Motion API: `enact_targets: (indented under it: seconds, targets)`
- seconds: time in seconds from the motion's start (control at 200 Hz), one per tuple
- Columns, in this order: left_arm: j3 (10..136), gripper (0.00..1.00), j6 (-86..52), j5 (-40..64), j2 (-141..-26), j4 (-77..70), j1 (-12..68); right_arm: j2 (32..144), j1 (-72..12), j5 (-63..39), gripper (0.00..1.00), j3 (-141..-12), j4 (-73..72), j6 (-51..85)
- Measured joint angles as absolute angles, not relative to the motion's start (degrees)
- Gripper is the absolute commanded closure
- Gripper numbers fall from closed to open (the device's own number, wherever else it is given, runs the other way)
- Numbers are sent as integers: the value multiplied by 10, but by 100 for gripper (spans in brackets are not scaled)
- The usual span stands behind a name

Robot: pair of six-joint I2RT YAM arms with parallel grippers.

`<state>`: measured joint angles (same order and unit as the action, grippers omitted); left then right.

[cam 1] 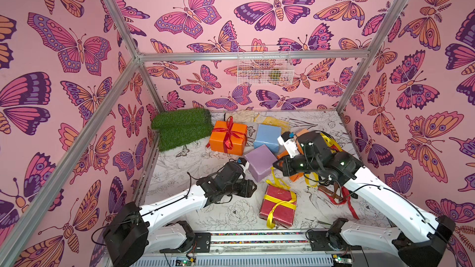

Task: Untie the ribbon bows on the gift boxes
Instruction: Untie the ribbon from the gift box, then move the gift box to the center of the board.

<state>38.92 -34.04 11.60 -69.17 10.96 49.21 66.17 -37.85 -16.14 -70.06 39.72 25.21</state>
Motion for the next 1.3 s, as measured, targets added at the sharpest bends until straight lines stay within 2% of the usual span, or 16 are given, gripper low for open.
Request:
enact_targets:
  seconds: [0.155, 0.185, 0.22, 0.26, 0.301, 0.446, 0.551, 0.611, 0.776, 0.907, 1.032, 1.297]
  targets:
    - [393, 39, -339, 138, -722, 80, 510, 688, -272, -158, 100, -768, 397, 239]
    - [394, 40, -339, 140, -732, 73, 513, 698, -247, -156, 85, -781, 399, 239]
    - [396, 40, -339, 142, -743, 67, 516, 711, -222, -148, 61, -795, 403, 239]
    - [396, 40, -340, 143, -754, 60, 519, 730, -196, -128, 47, -814, 415, 236]
    - [396, 40, -340, 145, -762, 58, 521, 751, -180, -108, 41, -833, 435, 230]
    - [397, 40, -341, 151, -771, 54, 524, 773, -185, -74, 32, -825, 487, 220]
    - [397, 40, -341, 153, -771, 46, 525, 748, -206, -72, 32, -778, 529, 225]
    - [397, 40, -340, 153, -772, 43, 525, 701, -225, -72, 37, -703, 492, 249]
    - [412, 40, -338, 157, -791, 43, 525, 592, -287, -92, 46, -565, 546, 304]
    - [431, 41, -336, 168, -823, 39, 525, 575, -326, -111, 46, -511, 543, 345]
    - [439, 41, -336, 178, -843, 33, 525, 565, -358, -140, 50, -445, 519, 386]
    - [440, 44, -337, 202, -856, 25, 525, 560, -376, -168, 50, -377, 464, 437]
